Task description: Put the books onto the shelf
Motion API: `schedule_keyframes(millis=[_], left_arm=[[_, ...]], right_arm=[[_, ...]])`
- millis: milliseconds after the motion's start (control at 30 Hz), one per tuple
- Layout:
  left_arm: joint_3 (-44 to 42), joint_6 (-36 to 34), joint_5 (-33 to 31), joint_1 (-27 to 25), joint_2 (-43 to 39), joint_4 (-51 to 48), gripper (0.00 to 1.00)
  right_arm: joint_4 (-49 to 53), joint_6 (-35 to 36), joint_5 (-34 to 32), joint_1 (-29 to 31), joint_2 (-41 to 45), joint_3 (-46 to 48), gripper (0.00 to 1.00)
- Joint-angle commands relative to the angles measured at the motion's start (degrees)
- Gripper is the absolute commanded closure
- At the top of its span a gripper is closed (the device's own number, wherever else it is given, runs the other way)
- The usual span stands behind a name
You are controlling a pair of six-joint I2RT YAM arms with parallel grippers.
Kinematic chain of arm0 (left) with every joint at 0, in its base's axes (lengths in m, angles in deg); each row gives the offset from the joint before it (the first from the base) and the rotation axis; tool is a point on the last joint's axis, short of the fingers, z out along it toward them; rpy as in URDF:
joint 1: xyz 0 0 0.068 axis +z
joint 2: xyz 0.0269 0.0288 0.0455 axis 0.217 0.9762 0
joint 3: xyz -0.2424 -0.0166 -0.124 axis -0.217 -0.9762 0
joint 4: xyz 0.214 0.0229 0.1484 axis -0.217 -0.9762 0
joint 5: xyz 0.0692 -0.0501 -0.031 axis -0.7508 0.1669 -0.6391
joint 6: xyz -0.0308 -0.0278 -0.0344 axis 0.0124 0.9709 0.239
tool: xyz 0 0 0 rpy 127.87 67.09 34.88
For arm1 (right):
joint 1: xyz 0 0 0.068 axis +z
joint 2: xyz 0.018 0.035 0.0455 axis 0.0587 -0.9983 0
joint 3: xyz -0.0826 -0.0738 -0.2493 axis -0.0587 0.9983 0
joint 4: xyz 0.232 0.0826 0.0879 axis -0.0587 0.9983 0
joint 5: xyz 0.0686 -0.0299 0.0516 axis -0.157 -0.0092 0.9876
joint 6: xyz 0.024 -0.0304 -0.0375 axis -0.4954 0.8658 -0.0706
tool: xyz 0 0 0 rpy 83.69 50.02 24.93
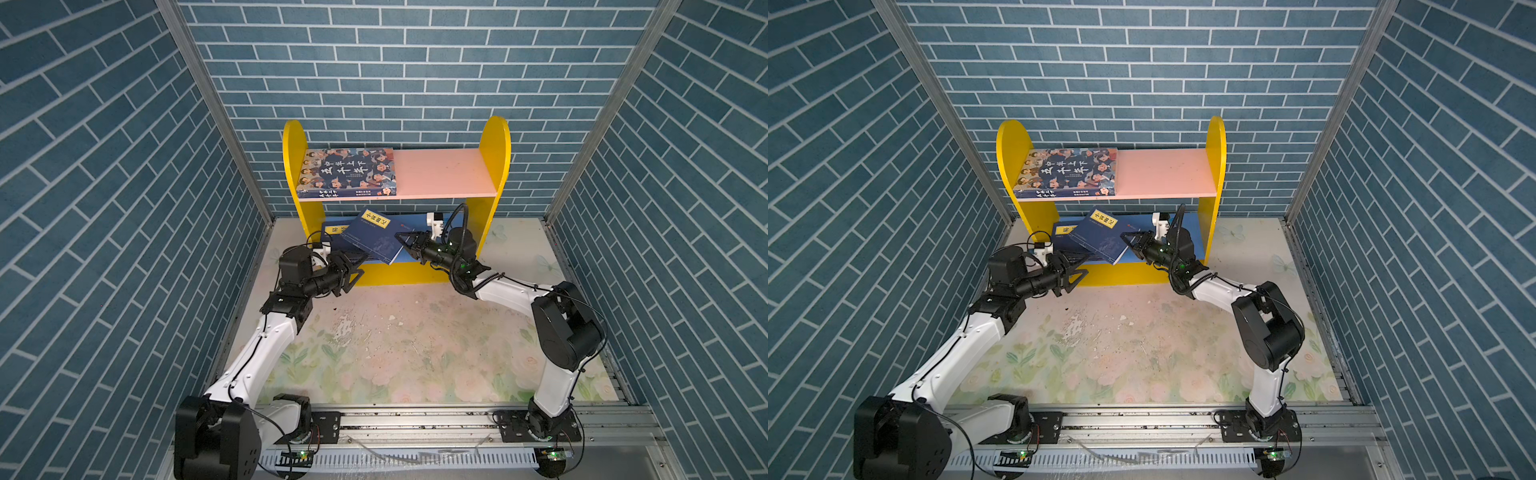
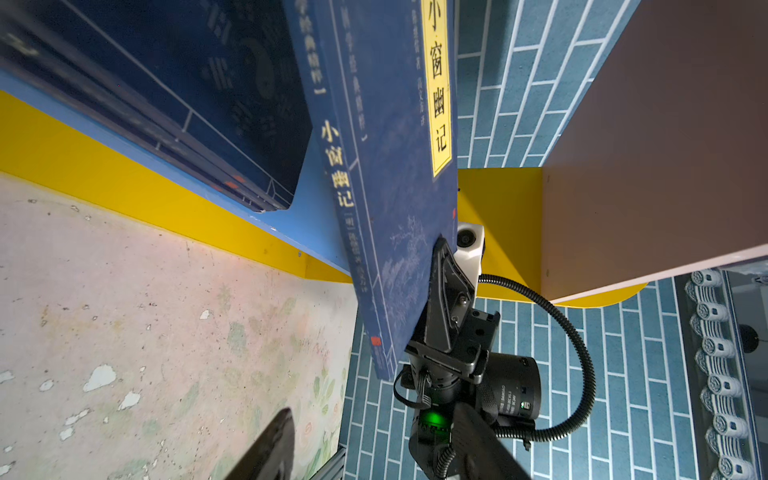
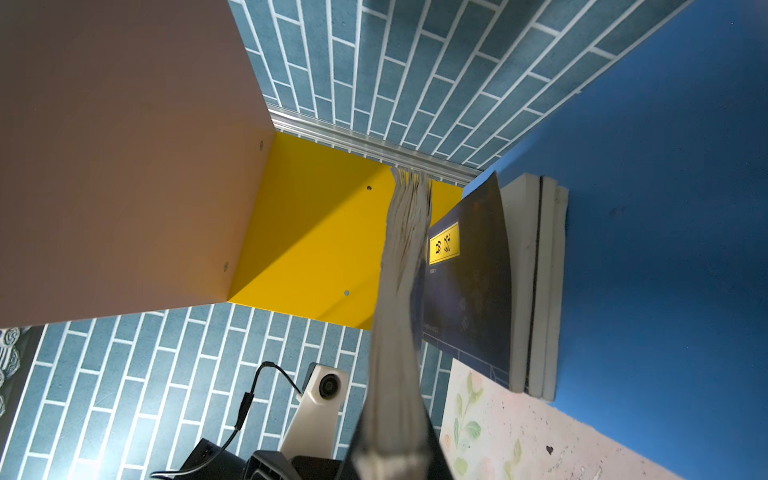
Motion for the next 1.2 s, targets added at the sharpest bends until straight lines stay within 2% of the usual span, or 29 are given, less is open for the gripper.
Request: schedule_keyframes(millis=[0,333,633,700,800,1033,1100,1167], left_arm=[[1.6,-1.4,0.9,0.7,-0.9,0.1,0.37],[1.5,-1.1,0.5,1.7,-0.4,0.6,0.37],[1.7,-0.5,0.4,2.5,0.1,0.8,0.37],[1.9,-0.4,0.5,2.6,0.2,0.9,0.37],[2.0,-0.2,0.5,2.7,0.3,1.0,0.37],[1.8,0.1,0.5,2.8,0.2,1.4,0.36],[1.8,0.3,0.5,2.8,0.2,1.3,0.36],[1.8,0.3,0.5,2.8,0.1,1.3,0.36]], right_arm=[[-1.5,-1.2,6.4,-0.9,-2.7,-4.8,0.98],[5.5,-0.4,14.5,-2.6,-11.3,-16.5,0.97],[10.2,0.2,18.5,-3.6,-19.6,-25.8,0.95],[14.0,1.9,19.1,-3.6,-20.9,-28.1,0.94],[24.7,7.7,18.2,-3.6,-21.8,-32.4,0.91],[29.1,9.0,19.0,-3.6,-24.0,-37.3,0.85],[29.3,9.0,19.0,-3.7,-24.3,-37.8,0.80],[29.7,8.9,18.6,-3.7,-24.2,-37.6,0.70]])
